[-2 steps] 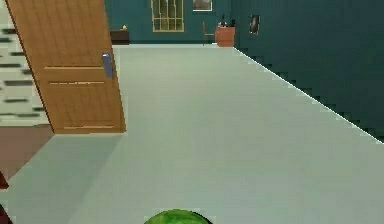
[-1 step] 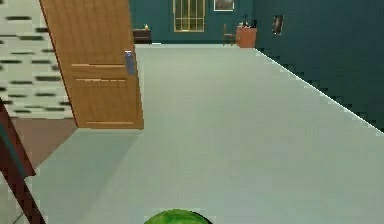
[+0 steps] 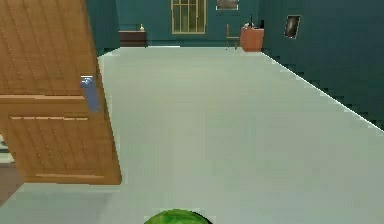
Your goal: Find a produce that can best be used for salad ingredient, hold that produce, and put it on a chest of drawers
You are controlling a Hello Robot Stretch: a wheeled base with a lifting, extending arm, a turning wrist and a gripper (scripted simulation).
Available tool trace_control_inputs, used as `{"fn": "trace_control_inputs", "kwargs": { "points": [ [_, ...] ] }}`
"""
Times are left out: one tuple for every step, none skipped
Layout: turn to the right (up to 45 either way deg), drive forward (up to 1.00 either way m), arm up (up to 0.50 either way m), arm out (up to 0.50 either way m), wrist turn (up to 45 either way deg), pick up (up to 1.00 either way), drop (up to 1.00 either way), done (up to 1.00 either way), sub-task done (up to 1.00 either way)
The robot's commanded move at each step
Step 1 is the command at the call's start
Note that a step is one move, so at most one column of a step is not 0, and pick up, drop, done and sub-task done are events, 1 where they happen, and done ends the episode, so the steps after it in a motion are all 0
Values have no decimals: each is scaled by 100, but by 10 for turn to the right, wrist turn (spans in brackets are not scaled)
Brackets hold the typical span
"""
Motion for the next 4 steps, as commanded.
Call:
{"fn": "trace_control_inputs", "kwargs": {
  "points": [
    [0, 100, 0, 0, 0, 0, 0, 0, 0],
    [-30, 0, 0, 0, 0, 0, 0, 0, 0],
    [0, 85, 0, 0, 0, 0, 0, 0, 0],
    [-150, 0, 0, 0, 0, 0, 0, 0, 0]
  ]
}}
